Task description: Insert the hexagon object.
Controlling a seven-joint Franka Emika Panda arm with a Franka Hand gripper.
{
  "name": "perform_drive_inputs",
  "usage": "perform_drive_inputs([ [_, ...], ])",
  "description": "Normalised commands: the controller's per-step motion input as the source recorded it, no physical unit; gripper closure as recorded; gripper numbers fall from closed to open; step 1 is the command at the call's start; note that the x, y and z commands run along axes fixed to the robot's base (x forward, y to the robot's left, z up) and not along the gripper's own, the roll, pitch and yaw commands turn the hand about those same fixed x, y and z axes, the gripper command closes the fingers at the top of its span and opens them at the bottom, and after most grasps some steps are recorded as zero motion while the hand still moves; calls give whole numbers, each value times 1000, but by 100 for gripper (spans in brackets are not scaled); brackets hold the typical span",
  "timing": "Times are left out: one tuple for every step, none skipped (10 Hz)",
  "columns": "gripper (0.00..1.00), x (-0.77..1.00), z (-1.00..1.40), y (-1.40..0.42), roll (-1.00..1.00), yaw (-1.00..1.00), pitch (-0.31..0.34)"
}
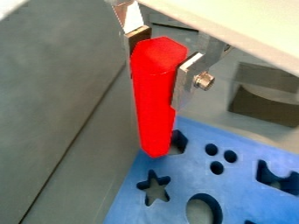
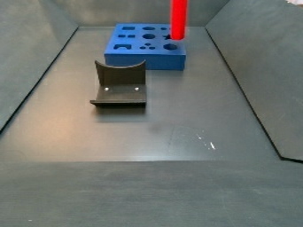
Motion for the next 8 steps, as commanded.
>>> perform_drive_inputs([
  [100,-14,-34,206,60,-489,-324],
  [100,-37,0,66,233,-229,-83],
  [100,0,-146,0,316,-91,0],
  [100,180,-309,0,250,-23,0],
  [100,251,-363,0,164,-9,0],
  [100,257,-369,20,81,0,0],
  [100,294,-346,66,33,0,0],
  [100,257,-357,86,24,0,0],
])
